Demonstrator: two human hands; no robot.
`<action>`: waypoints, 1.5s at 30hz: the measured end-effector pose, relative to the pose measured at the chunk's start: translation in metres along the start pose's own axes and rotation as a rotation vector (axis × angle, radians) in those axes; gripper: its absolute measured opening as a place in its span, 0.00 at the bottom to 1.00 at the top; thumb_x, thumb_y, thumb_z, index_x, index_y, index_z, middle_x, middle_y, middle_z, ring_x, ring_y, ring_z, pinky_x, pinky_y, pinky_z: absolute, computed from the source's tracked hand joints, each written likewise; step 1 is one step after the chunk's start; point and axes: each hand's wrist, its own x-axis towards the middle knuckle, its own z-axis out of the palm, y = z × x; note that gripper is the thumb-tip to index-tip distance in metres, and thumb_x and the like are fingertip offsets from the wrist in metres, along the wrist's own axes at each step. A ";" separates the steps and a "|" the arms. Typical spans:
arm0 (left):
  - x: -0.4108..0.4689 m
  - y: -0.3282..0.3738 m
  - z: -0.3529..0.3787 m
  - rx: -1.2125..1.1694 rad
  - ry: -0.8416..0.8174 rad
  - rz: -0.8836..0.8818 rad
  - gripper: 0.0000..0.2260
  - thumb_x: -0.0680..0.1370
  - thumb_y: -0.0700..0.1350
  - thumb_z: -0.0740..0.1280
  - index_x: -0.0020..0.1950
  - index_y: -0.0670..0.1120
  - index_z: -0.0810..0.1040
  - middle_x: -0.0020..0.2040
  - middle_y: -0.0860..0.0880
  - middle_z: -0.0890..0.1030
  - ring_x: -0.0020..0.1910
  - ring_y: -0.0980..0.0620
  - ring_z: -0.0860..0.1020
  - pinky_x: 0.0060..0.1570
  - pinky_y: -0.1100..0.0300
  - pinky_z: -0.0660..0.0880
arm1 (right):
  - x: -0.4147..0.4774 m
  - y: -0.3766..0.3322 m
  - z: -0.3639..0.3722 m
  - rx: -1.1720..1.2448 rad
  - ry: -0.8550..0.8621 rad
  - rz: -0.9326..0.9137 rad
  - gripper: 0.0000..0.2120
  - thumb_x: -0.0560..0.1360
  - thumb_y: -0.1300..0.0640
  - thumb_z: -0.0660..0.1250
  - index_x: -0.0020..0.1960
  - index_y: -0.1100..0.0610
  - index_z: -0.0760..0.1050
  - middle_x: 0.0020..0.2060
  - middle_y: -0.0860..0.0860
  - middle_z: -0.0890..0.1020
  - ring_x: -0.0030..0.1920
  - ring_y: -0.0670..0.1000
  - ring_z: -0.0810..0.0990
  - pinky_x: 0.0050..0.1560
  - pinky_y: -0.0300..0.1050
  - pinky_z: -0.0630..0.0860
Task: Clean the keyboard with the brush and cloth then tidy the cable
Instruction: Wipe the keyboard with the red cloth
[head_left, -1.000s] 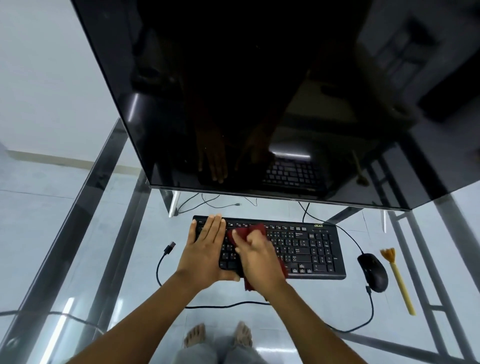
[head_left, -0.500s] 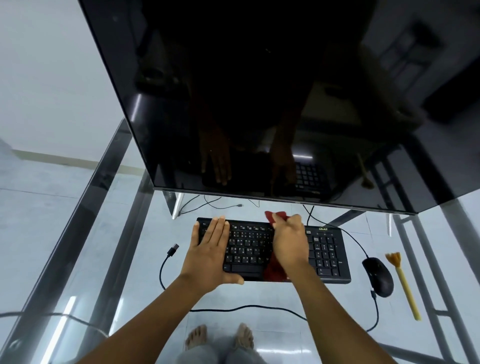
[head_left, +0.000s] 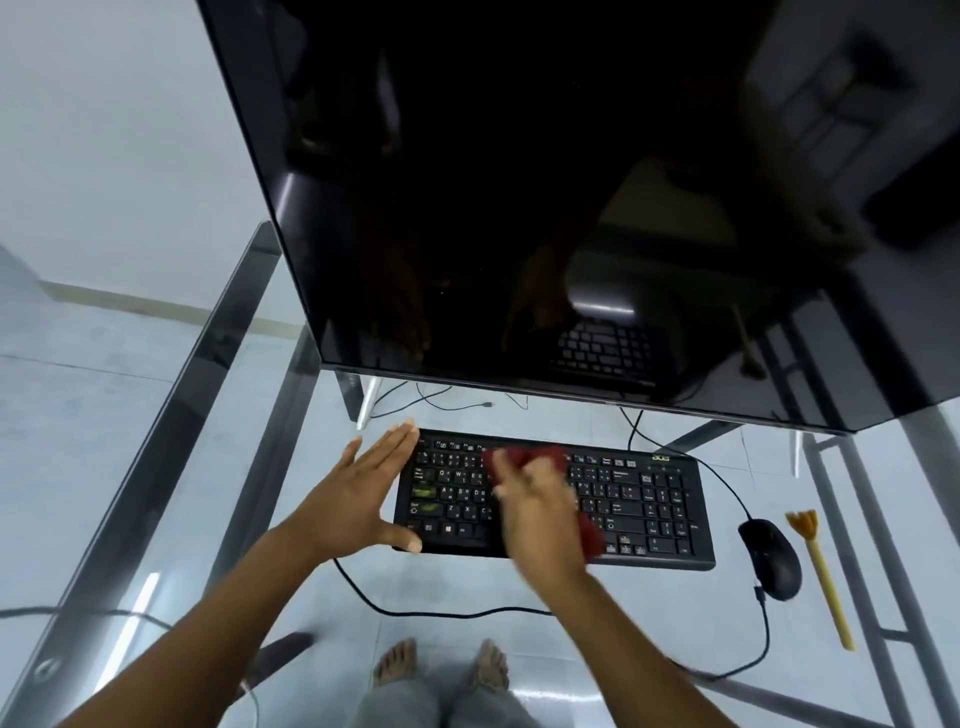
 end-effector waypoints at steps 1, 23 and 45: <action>0.000 -0.001 0.001 -0.030 0.010 0.012 0.59 0.60 0.76 0.64 0.78 0.50 0.38 0.78 0.57 0.37 0.75 0.62 0.36 0.76 0.51 0.38 | -0.001 -0.018 0.006 -0.037 -0.128 -0.130 0.09 0.83 0.45 0.55 0.51 0.39 0.73 0.46 0.48 0.77 0.46 0.47 0.74 0.43 0.46 0.73; -0.002 -0.005 0.002 -0.175 0.050 0.016 0.61 0.61 0.72 0.71 0.77 0.54 0.34 0.79 0.54 0.48 0.77 0.61 0.44 0.76 0.52 0.39 | 0.039 -0.038 0.020 -0.046 -0.124 -0.195 0.08 0.79 0.47 0.63 0.48 0.52 0.74 0.42 0.53 0.79 0.41 0.51 0.77 0.40 0.47 0.72; -0.002 -0.013 0.001 -0.079 0.002 0.090 0.60 0.60 0.75 0.67 0.77 0.54 0.32 0.78 0.58 0.40 0.76 0.62 0.38 0.76 0.50 0.38 | -0.003 -0.026 0.026 -0.168 -0.089 -0.298 0.28 0.67 0.58 0.79 0.64 0.44 0.78 0.40 0.49 0.74 0.40 0.51 0.73 0.38 0.41 0.68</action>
